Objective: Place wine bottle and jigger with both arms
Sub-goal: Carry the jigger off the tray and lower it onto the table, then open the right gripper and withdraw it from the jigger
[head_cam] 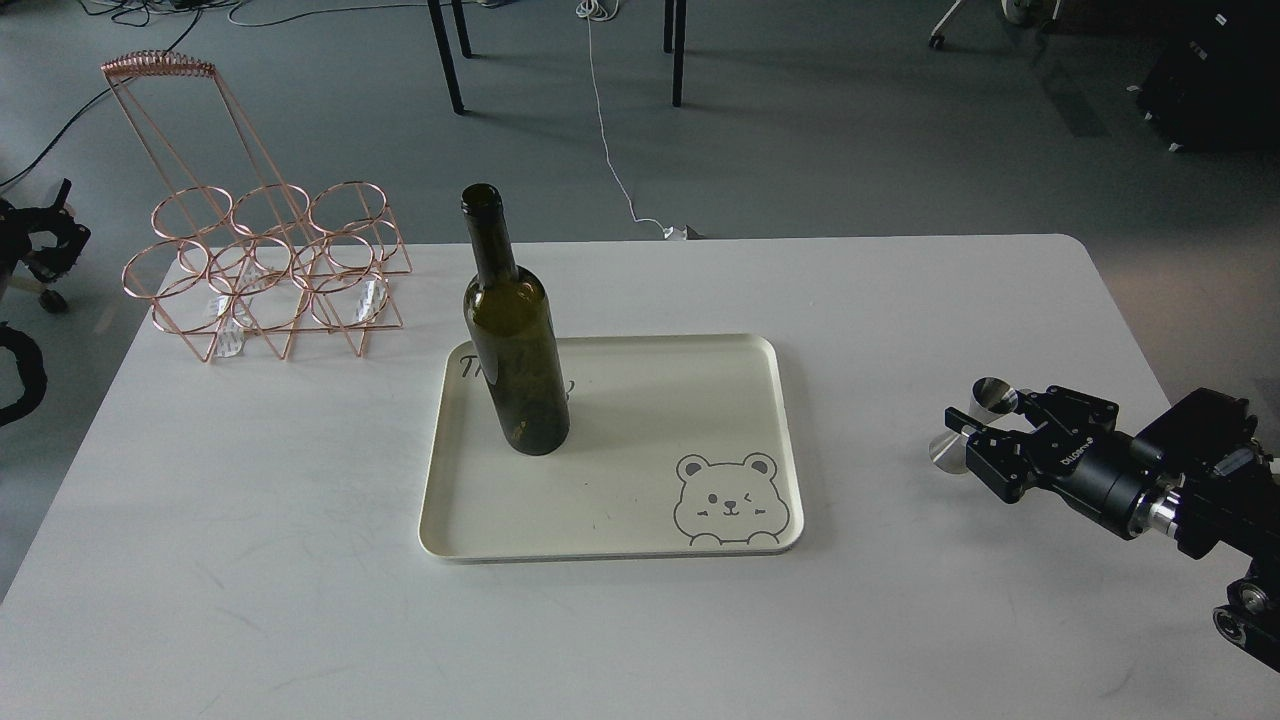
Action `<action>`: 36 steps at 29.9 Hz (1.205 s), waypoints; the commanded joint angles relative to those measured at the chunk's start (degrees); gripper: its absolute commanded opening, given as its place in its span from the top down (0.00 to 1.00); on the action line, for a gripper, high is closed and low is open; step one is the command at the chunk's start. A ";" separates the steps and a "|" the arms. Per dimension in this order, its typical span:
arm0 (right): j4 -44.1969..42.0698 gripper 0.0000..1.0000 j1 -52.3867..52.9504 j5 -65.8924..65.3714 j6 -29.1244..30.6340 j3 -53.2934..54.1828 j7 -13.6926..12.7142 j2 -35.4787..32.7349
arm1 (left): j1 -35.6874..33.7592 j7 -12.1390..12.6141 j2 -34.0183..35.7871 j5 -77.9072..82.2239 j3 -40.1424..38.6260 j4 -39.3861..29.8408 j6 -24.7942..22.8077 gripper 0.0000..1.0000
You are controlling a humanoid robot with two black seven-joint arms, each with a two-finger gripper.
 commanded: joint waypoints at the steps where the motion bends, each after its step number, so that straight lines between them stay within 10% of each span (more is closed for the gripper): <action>1: 2.88 0.04 -0.02 1.17 0.57 -0.01 -0.01 -4.09 | 0.00 -0.09 0.31 0.00 -0.07 -0.07 0.00 0.01; 18: 8.51 0.02 12.44 32.35 1.53 2.63 1.93 -8.85 | 0.26 0.70 4.08 0.18 0.28 -2.79 0.00 0.01; 36: -14.86 0.00 27.75 83.60 16.81 8.86 2.10 5.47 | -0.87 0.70 32.73 27.92 -0.60 -45.31 0.00 0.02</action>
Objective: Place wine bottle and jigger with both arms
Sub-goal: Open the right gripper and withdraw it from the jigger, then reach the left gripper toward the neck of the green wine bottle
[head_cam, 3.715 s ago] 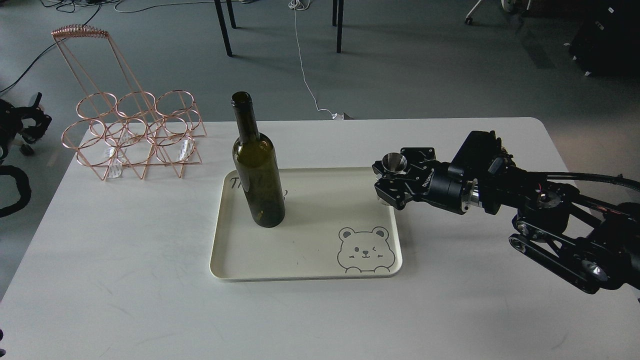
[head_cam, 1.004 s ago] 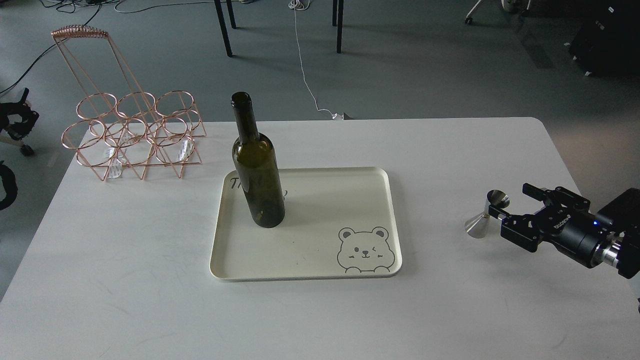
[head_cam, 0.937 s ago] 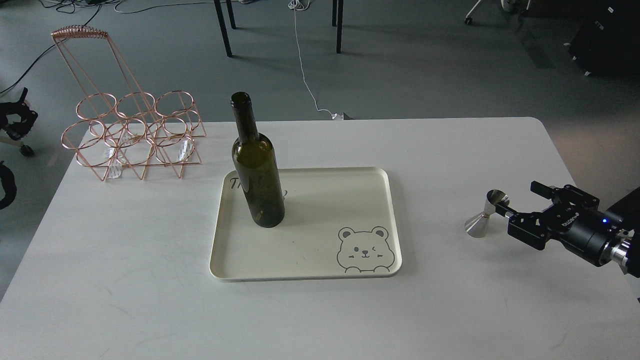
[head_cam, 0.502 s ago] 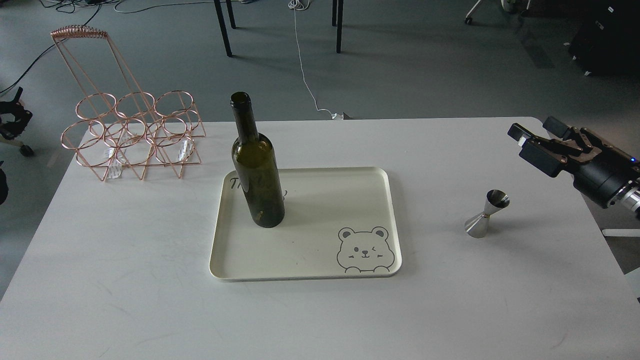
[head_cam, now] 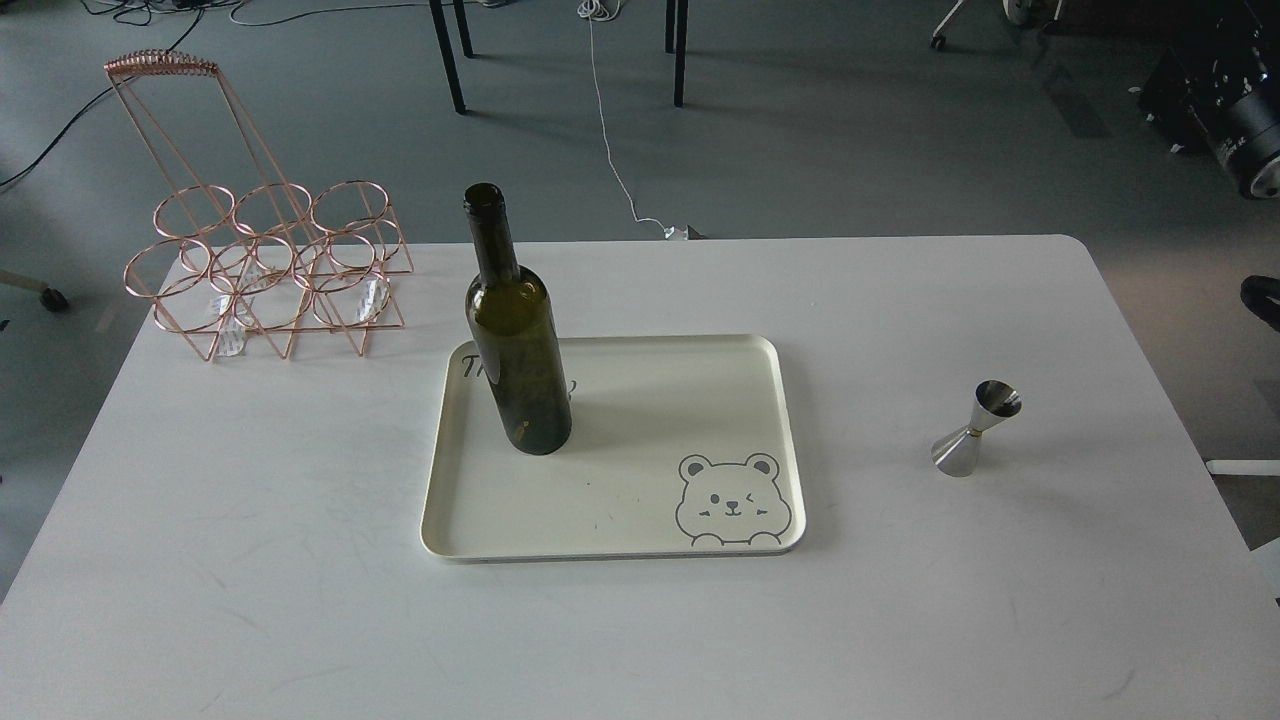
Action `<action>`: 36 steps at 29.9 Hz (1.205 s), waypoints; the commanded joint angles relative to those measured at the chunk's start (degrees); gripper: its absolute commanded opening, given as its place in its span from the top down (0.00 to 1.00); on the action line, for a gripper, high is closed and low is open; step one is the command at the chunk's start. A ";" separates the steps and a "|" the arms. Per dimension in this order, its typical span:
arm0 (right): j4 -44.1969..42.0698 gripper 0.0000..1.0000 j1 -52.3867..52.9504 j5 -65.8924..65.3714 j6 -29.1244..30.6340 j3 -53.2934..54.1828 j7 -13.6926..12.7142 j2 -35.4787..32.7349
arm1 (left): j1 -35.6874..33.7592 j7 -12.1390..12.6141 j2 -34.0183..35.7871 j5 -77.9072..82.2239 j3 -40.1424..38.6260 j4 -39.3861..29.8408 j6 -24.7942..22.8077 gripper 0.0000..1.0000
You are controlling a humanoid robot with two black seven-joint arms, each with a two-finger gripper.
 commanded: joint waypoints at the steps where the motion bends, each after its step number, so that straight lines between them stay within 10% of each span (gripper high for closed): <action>1: -4.44 0.00 -0.06 6.60 6.35 2.01 -0.29 1.91 | -1.74 -0.11 4.42 8.95 -0.29 -9.88 0.01 0.02; 14: -10.87 0.00 -1.29 33.07 21.40 2.28 -0.56 1.39 | -4.83 -0.11 5.13 61.76 1.55 -42.42 0.01 0.02; 36: -10.87 0.00 -1.37 33.07 21.40 2.63 -0.56 0.86 | -4.48 0.42 -6.03 89.40 8.49 -43.31 17.20 0.10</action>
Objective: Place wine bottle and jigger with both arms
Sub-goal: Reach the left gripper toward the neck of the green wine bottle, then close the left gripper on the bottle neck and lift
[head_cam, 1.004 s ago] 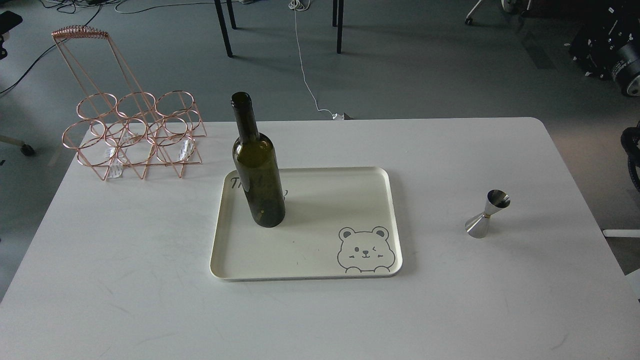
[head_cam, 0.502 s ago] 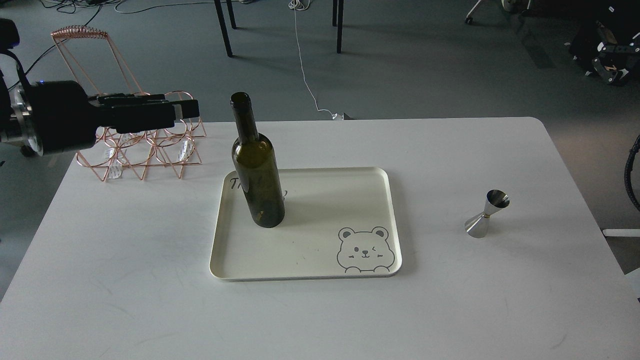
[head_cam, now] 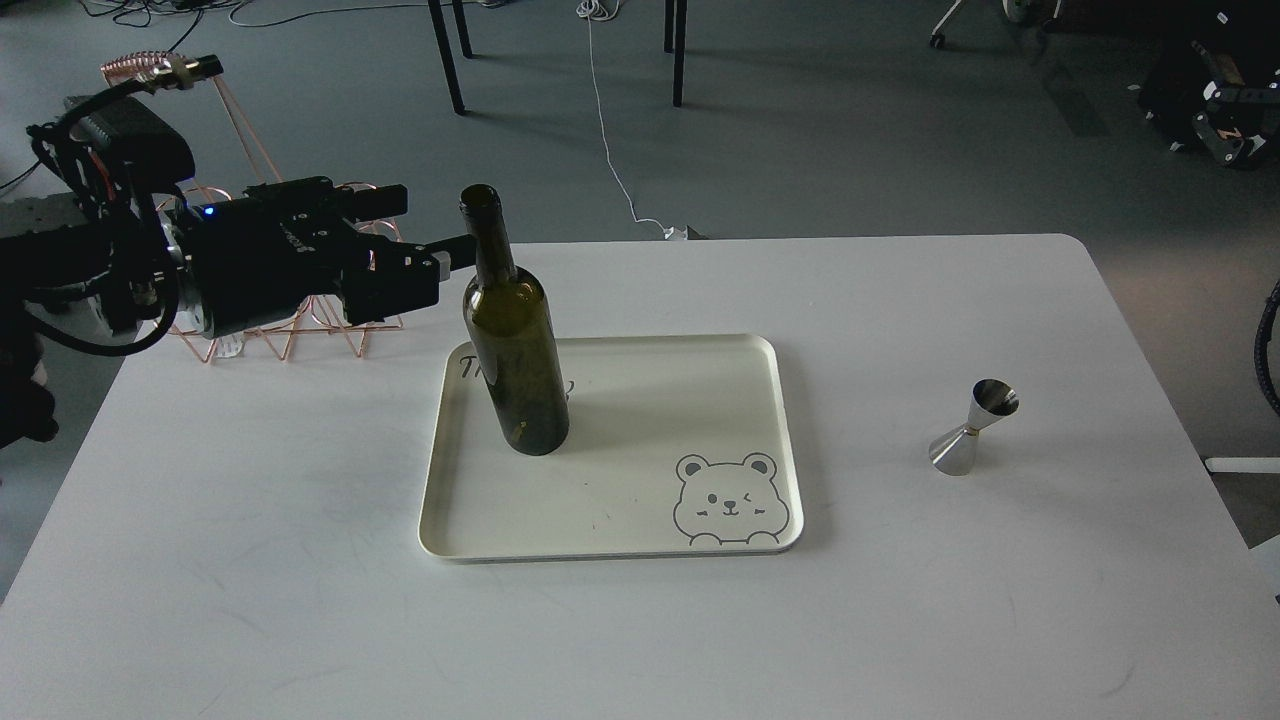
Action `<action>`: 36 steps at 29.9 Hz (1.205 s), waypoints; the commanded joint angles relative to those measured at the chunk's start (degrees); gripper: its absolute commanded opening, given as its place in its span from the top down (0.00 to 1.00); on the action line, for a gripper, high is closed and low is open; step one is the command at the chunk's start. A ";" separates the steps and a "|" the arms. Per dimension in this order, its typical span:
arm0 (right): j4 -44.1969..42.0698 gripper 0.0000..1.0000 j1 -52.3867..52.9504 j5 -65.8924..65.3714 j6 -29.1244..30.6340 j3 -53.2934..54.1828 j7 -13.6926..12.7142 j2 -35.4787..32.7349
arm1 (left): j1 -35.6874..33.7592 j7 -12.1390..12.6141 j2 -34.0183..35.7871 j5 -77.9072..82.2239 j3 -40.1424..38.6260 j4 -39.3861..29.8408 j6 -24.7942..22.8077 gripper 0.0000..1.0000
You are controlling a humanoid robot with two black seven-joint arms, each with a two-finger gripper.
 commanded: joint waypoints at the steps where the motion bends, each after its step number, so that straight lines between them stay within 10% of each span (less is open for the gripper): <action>1: 0.11 0.00 0.00 0.00 -0.04 0.08 0.00 0.02 | 0.09 0.02 -0.96 0.15 0.40 0.00 0.47 0.10; 23: 0.11 0.00 0.09 0.00 0.05 1.31 -0.09 -0.95 | 2.73 0.99 -11.51 0.94 1.72 6.59 5.74 0.12; 36: 0.11 0.00 0.09 0.00 0.05 1.93 -0.09 -0.95 | 2.64 0.99 -10.81 0.86 1.72 6.68 5.74 0.57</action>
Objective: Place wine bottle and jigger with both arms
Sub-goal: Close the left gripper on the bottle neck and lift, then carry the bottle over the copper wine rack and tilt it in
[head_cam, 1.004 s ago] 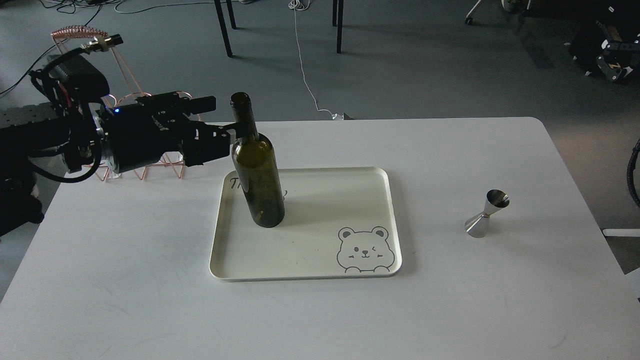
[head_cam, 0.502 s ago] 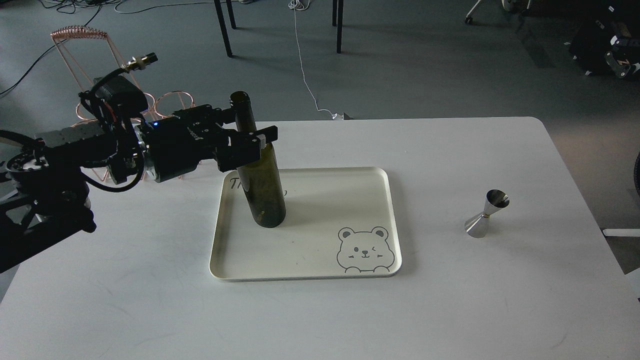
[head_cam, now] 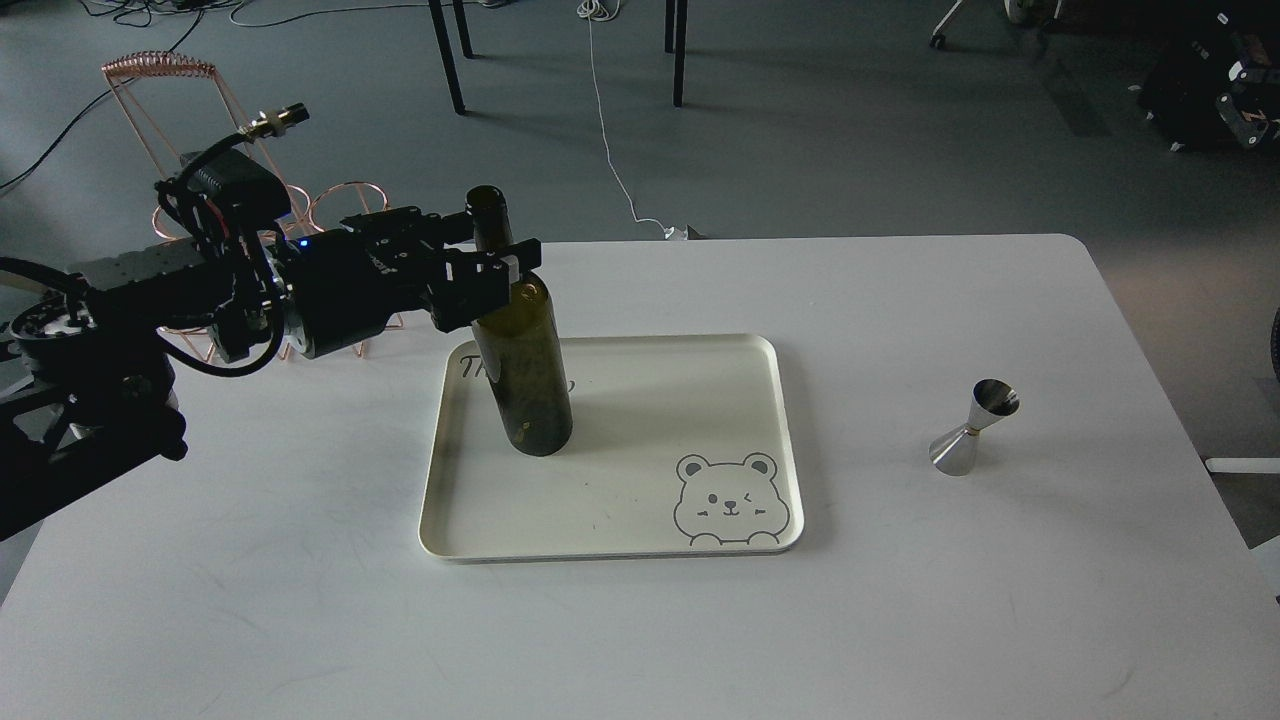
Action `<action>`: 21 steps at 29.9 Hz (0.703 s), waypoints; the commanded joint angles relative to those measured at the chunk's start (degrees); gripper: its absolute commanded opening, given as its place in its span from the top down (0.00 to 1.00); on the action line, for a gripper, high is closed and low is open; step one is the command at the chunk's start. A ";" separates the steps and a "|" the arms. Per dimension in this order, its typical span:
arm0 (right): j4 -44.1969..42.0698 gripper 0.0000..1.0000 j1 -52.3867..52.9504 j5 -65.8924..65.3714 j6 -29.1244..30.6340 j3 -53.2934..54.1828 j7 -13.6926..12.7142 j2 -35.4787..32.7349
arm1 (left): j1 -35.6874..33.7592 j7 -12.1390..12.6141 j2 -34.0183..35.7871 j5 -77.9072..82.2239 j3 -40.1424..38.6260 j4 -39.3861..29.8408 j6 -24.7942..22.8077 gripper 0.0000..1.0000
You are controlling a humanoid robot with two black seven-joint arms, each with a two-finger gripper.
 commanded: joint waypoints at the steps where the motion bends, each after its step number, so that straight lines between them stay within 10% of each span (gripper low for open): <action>1: -0.03 0.00 -0.09 0.00 -0.01 0.01 -0.01 0.00 | -0.06 -0.14 0.19 -0.05 0.00 -0.07 -0.03 0.61; 21: -0.12 0.00 -0.01 0.00 0.08 0.10 0.08 -0.70 | -3.75 -2.25 9.49 -2.94 -8.52 -1.57 -2.92 0.81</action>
